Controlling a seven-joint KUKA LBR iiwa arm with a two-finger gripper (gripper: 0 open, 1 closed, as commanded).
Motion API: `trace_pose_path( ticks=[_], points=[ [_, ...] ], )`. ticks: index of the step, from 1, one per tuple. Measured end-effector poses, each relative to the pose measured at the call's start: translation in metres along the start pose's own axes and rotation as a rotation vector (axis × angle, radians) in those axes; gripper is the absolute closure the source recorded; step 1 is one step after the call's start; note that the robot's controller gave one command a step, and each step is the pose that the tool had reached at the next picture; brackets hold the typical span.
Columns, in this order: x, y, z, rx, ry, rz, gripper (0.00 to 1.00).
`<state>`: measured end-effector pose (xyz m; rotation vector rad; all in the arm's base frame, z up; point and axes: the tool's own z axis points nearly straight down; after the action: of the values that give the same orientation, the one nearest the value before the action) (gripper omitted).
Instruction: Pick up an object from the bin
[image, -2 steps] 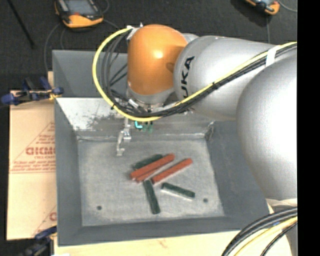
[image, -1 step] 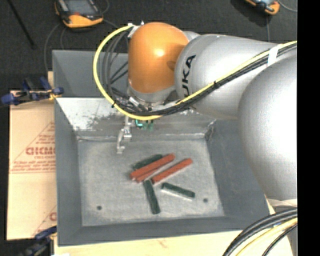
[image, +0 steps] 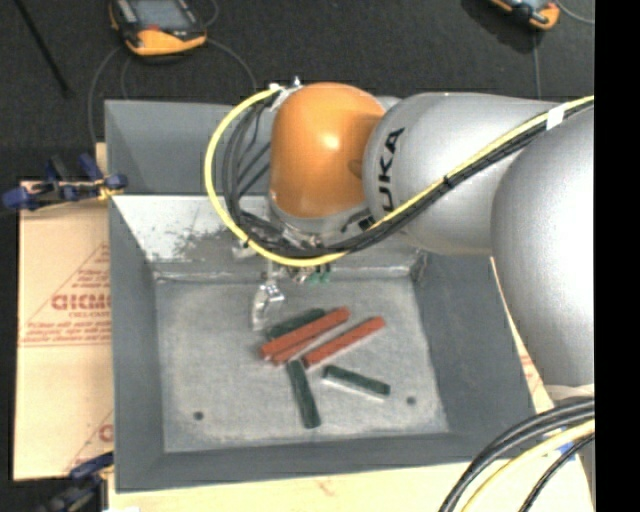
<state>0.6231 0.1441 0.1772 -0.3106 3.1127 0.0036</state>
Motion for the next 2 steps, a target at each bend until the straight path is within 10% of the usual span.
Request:
trace_pose_path(
  ticks=[1, 2],
  points=[
    [0.029, -0.004, 0.062, 0.002, 0.007, -0.164, 0.0],
    [0.048, -0.034, 0.089, -0.003, 0.016, -0.07, 0.0]
  ],
)
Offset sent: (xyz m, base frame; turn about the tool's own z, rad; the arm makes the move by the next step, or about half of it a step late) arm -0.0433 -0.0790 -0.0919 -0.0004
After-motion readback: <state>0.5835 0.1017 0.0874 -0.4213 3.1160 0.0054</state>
